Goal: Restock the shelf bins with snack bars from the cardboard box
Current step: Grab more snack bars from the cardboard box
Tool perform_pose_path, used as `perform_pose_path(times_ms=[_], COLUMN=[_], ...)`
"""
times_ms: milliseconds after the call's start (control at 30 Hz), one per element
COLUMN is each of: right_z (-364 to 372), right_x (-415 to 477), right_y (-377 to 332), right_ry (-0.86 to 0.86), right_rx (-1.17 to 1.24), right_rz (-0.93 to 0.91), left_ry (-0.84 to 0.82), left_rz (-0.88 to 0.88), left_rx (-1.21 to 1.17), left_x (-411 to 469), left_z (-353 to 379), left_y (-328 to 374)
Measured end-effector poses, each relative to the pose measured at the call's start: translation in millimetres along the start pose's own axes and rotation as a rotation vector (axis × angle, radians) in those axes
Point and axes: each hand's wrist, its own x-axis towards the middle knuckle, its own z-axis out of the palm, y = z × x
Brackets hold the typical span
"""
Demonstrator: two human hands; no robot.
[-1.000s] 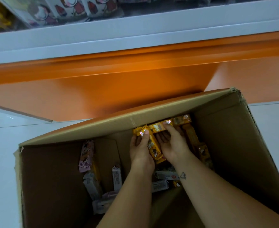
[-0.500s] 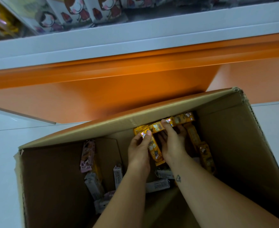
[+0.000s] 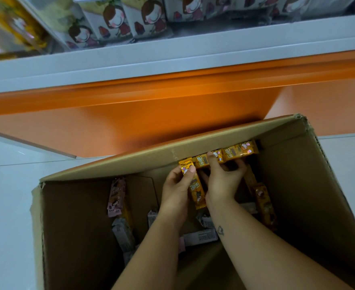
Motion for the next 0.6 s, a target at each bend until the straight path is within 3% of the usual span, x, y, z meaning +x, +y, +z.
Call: perform_pose_path(times_ms=[167,600], right_z=[-2,-21], right_x=[-10,-103], right_y=[-10,-65], right_ry=[0.018,-0.165], right_rx=[-0.05,-0.111], right_rz=[-0.074,-0.267], left_ry=[-0.052,-0.112], left_rz=[0.03,0.254], left_rx=[0.038,0.06], left_x=[-10,-111], left_z=[3,5], left_y=[5,37])
